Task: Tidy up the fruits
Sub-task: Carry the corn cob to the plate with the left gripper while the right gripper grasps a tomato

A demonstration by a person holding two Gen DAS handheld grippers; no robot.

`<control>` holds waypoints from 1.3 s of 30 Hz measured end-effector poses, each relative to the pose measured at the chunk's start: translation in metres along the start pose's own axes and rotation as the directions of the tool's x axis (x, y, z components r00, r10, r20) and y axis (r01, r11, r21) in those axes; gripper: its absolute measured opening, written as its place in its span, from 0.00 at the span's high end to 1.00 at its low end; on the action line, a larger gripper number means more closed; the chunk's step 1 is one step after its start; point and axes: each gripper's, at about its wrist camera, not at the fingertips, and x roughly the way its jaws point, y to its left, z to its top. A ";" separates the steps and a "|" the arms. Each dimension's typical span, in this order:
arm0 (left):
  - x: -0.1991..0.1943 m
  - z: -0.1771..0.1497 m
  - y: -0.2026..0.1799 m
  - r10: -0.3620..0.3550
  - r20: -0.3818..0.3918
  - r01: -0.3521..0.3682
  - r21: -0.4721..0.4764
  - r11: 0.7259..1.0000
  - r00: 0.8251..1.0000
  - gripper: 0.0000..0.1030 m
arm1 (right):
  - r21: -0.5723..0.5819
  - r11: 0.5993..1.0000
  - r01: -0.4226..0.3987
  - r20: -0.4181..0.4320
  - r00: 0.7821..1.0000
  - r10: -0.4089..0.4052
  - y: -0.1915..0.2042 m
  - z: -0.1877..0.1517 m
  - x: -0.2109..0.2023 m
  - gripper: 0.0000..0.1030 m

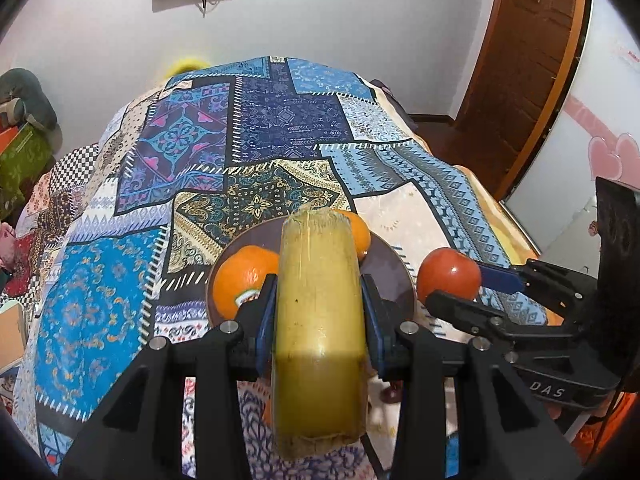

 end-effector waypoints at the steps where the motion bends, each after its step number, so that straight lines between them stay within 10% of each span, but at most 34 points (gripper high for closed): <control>1: 0.004 0.002 0.000 0.001 -0.003 -0.001 -0.001 1.000 1.000 0.63 | 0.000 1.000 0.001 -0.004 1.000 -0.001 -0.002 0.002 0.003 0.55; 19: 0.047 0.003 0.005 -0.024 -0.027 0.024 -0.009 1.000 0.999 0.63 | -0.047 0.999 0.016 -0.100 0.995 -0.021 -0.016 0.013 0.055 0.55; 39: 0.004 -0.002 0.009 -0.003 0.018 0.003 -0.008 1.000 1.000 0.63 | -0.057 0.998 0.015 -0.078 0.997 -0.020 -0.011 0.012 0.035 0.50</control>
